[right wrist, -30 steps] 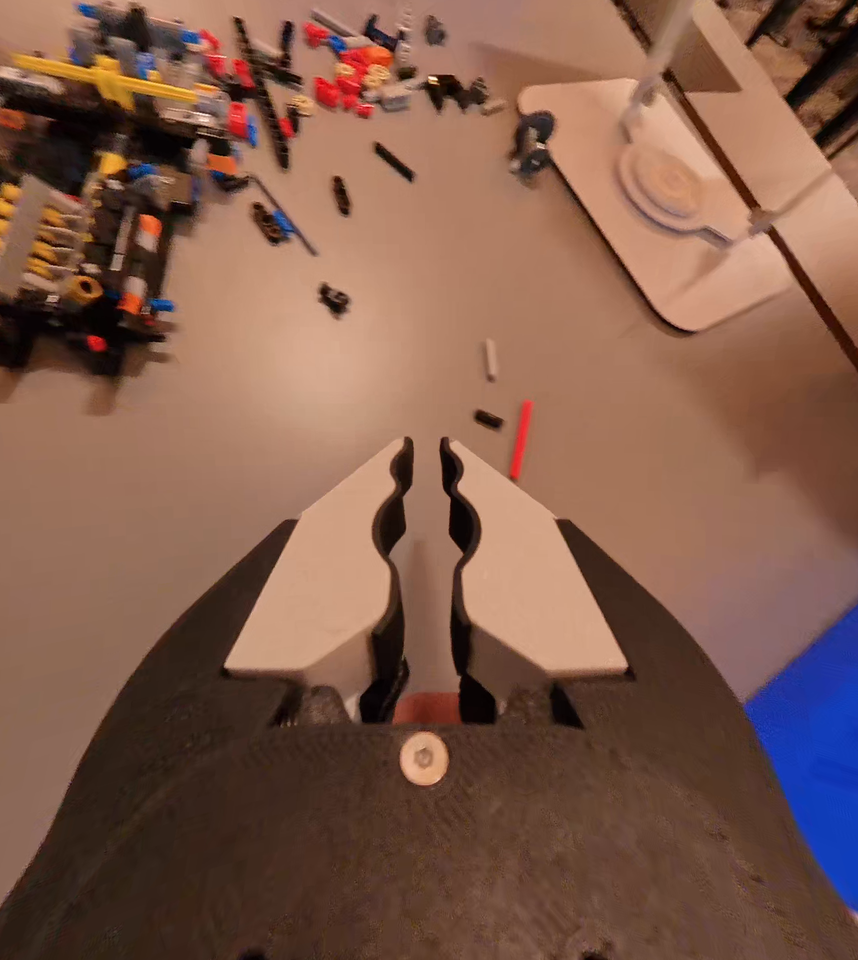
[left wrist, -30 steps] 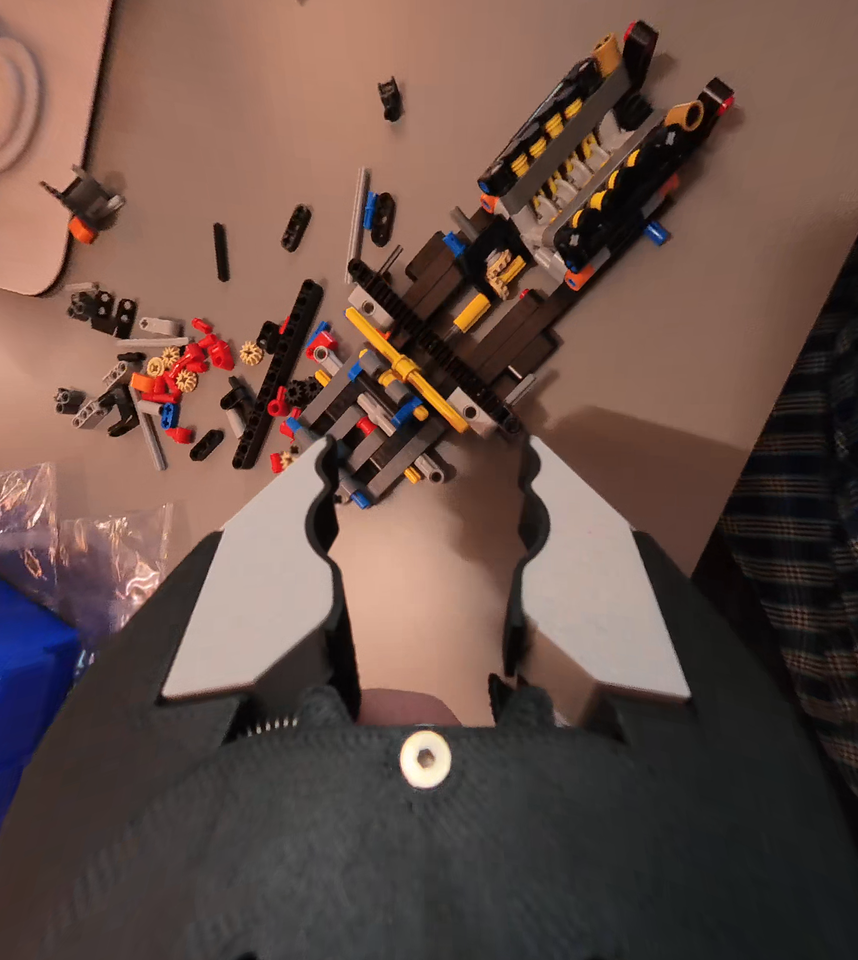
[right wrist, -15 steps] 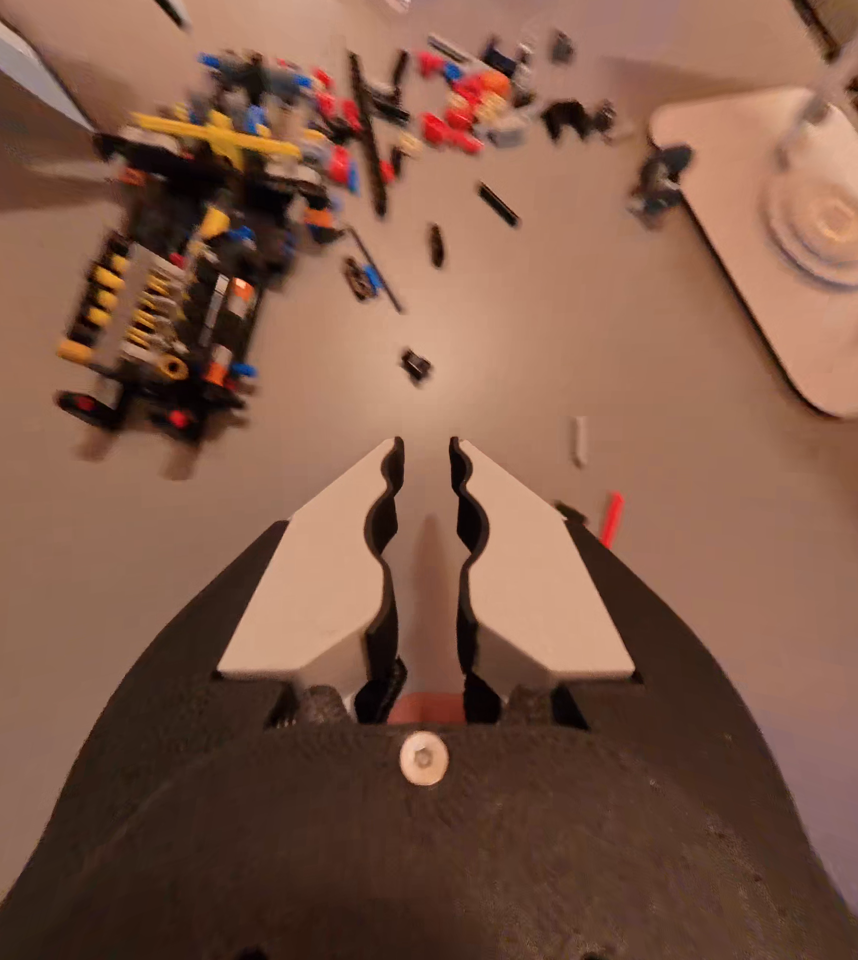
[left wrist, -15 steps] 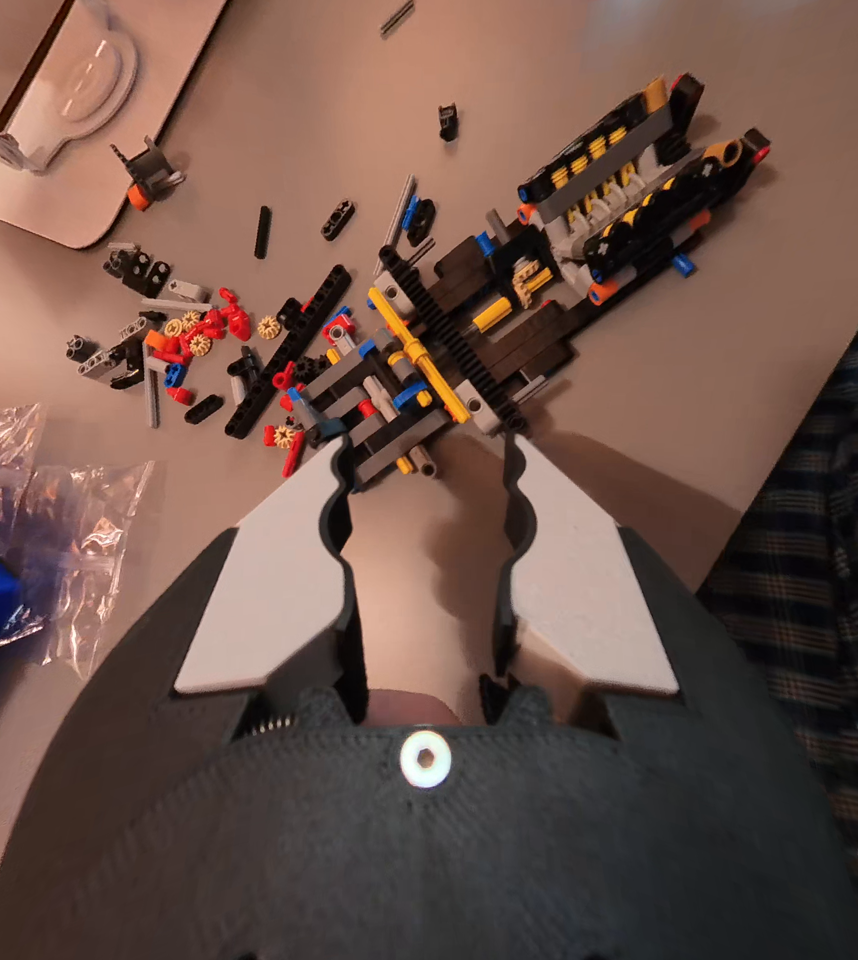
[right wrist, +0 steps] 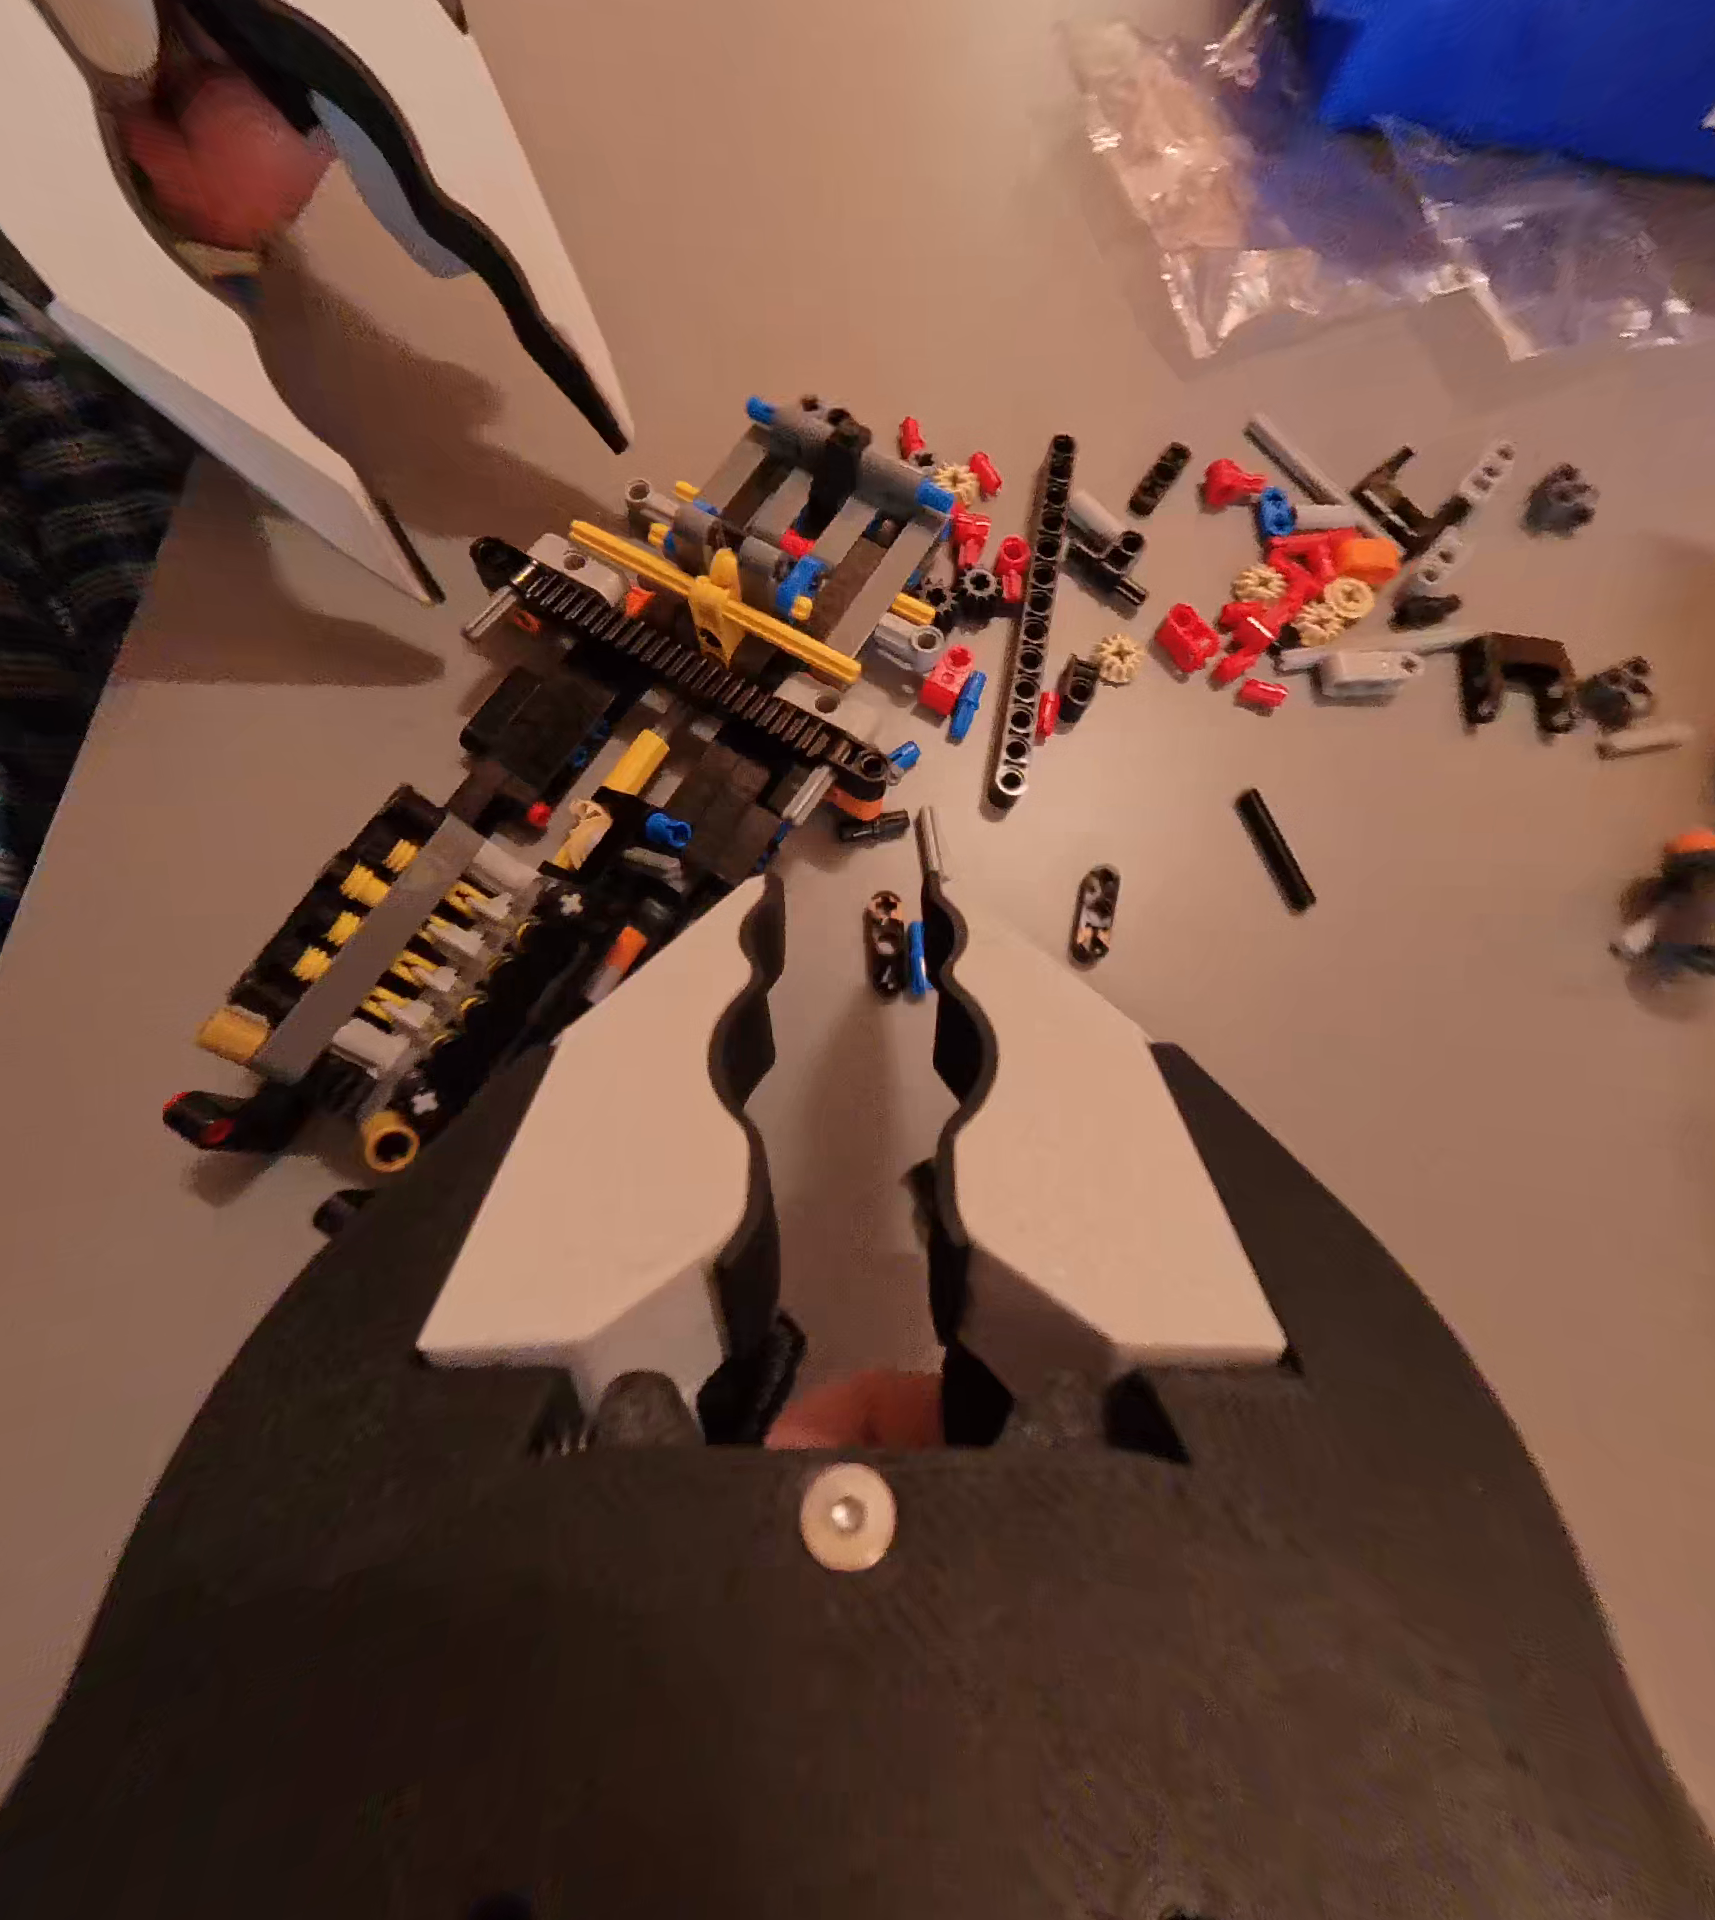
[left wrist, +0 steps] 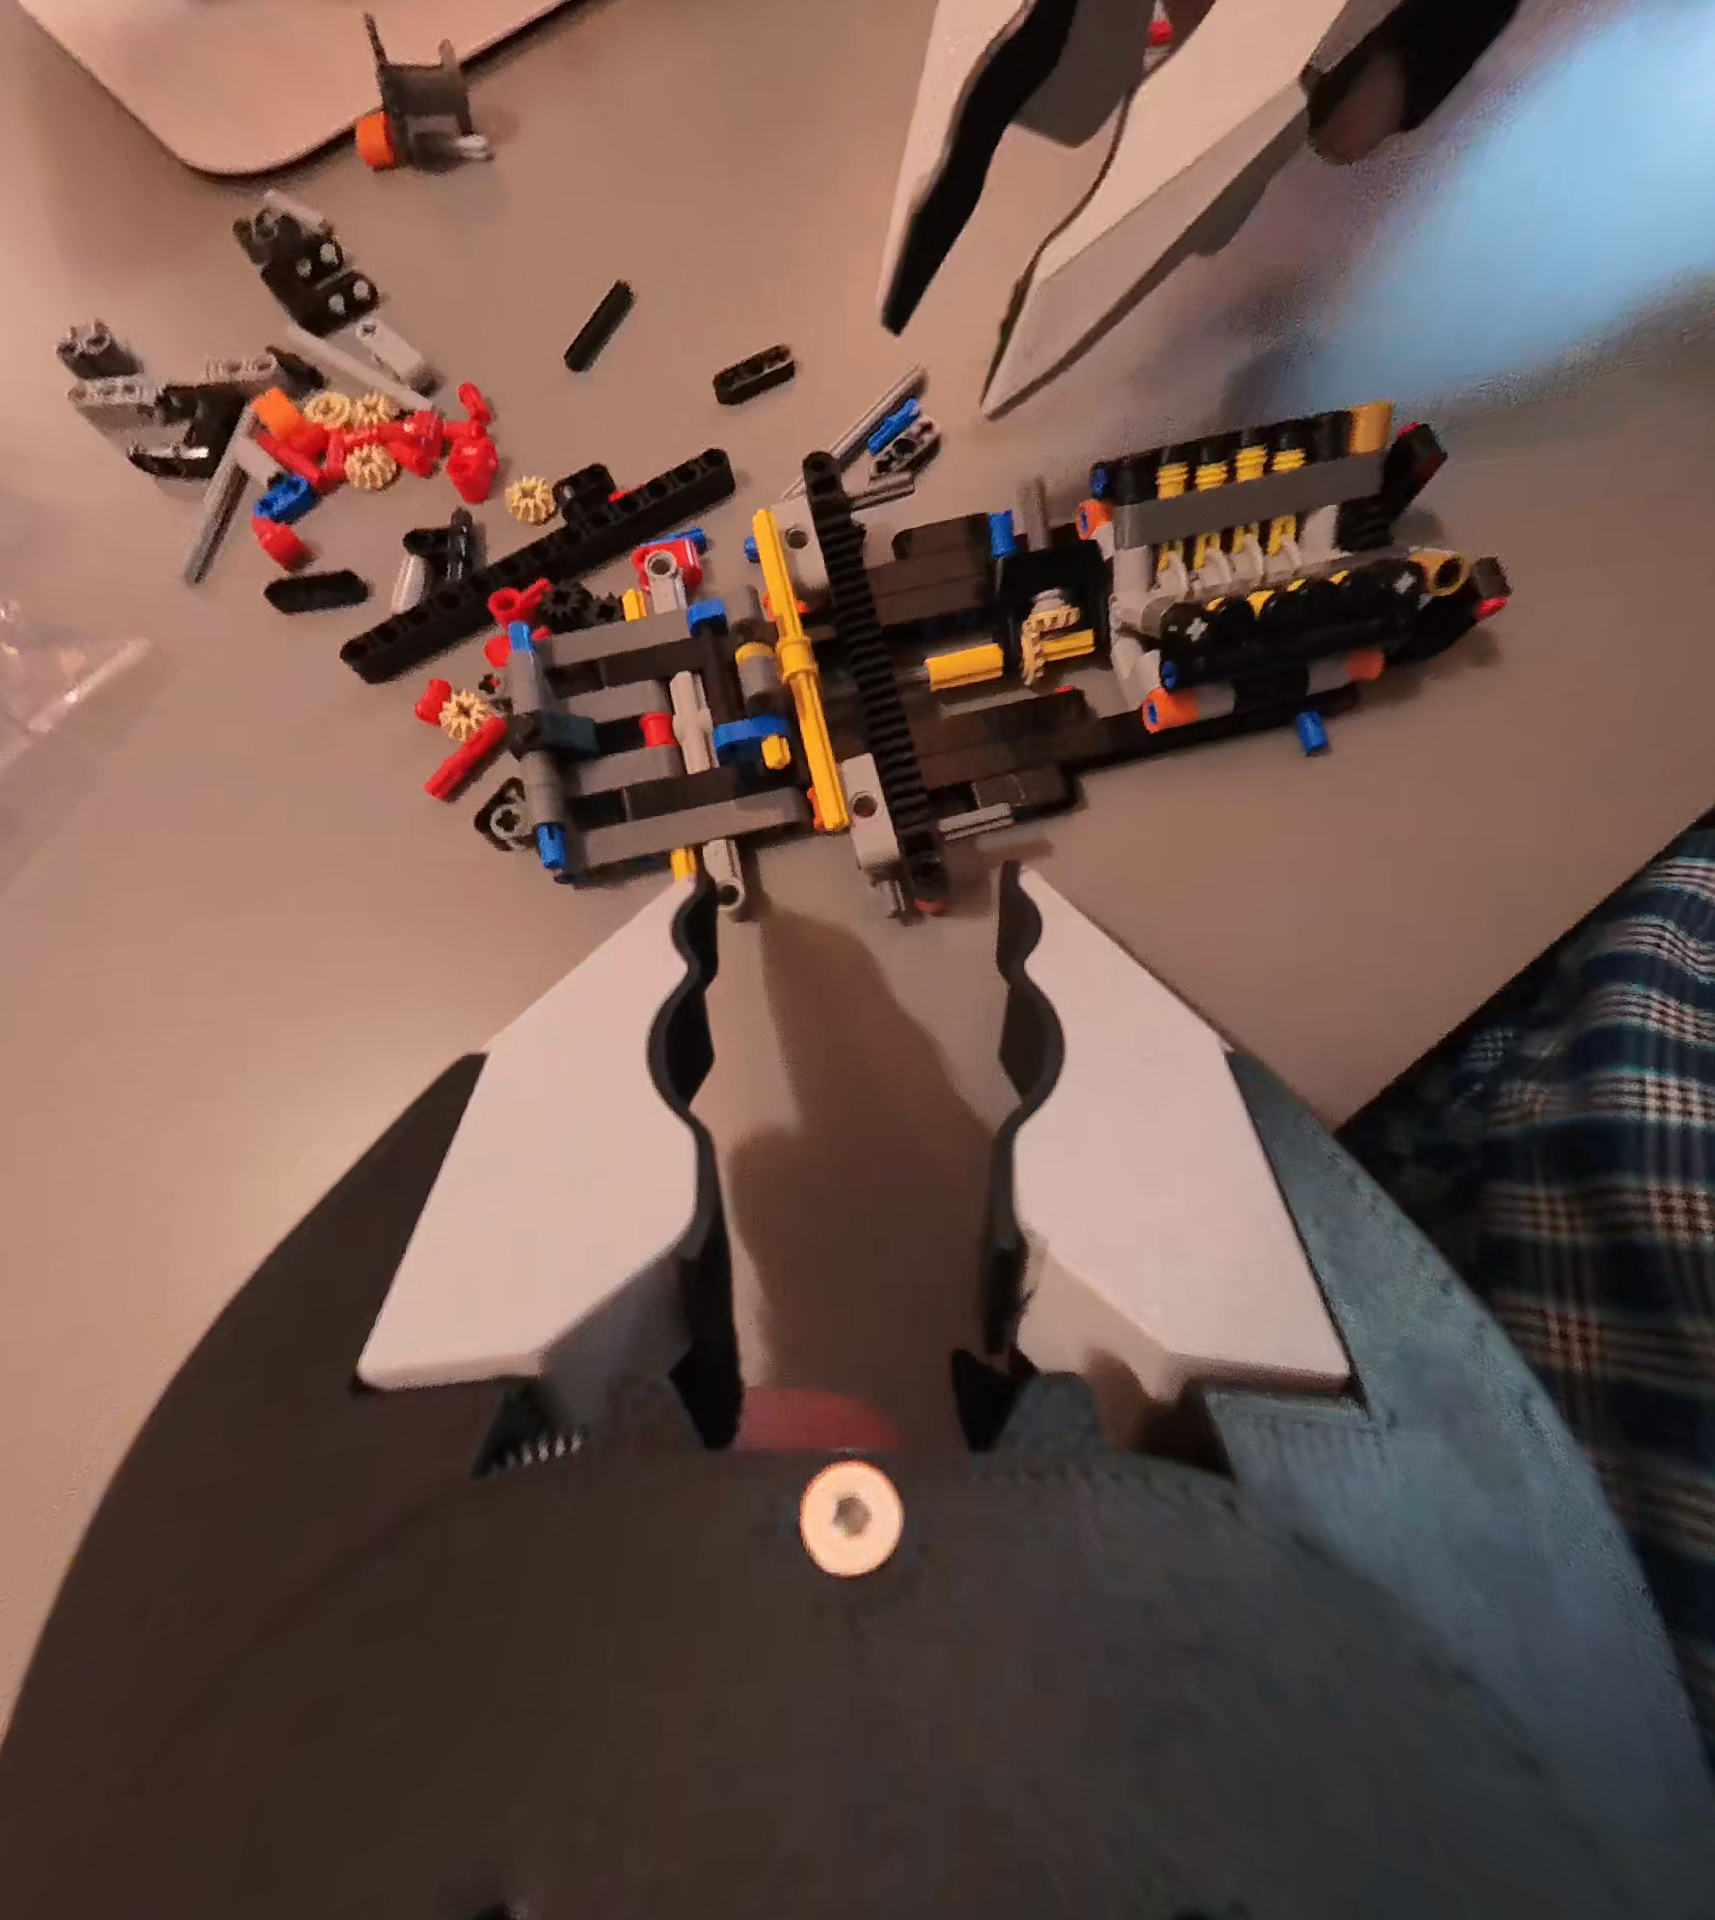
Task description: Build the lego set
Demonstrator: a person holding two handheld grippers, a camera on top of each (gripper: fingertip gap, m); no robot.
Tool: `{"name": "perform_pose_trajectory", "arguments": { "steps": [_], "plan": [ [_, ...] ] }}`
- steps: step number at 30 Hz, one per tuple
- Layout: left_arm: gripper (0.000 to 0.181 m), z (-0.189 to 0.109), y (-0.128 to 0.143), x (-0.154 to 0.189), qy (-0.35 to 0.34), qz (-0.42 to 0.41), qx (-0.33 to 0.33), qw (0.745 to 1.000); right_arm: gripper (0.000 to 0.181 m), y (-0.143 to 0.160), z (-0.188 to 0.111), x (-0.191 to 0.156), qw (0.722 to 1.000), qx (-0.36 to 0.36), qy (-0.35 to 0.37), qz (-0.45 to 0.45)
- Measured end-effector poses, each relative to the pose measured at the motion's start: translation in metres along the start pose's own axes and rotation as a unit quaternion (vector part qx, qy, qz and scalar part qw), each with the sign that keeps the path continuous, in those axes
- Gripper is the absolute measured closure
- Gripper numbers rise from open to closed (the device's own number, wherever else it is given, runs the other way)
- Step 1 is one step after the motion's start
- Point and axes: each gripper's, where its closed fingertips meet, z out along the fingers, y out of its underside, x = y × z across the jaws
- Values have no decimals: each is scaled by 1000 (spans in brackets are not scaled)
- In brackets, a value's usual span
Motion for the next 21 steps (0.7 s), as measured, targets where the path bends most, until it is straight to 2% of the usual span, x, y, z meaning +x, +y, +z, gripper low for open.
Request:
{"name": "perform_pose_trajectory", "arguments": {
  "steps": [3, 8, 15, 21],
  "plan": [
    [135, 4, 4, -2, -26, 0, -8, 1000, 157, 1, 11, 4, 999, 1, -33, -14],
    [147, 7, 7, 3, -28, -11, -17, 999, 157, -1, 25, 0, 996, -1, -78, -35],
    [153, 13, 7, 7, -30, -16, -16, 999, 159, -3, 32, -2, 992, 9, -110, -53],
    [161, 15, 6, 5, -35, -11, -13, 999, 170, -6, 33, -2, 992, 15, -110, -62]
  ]
}}
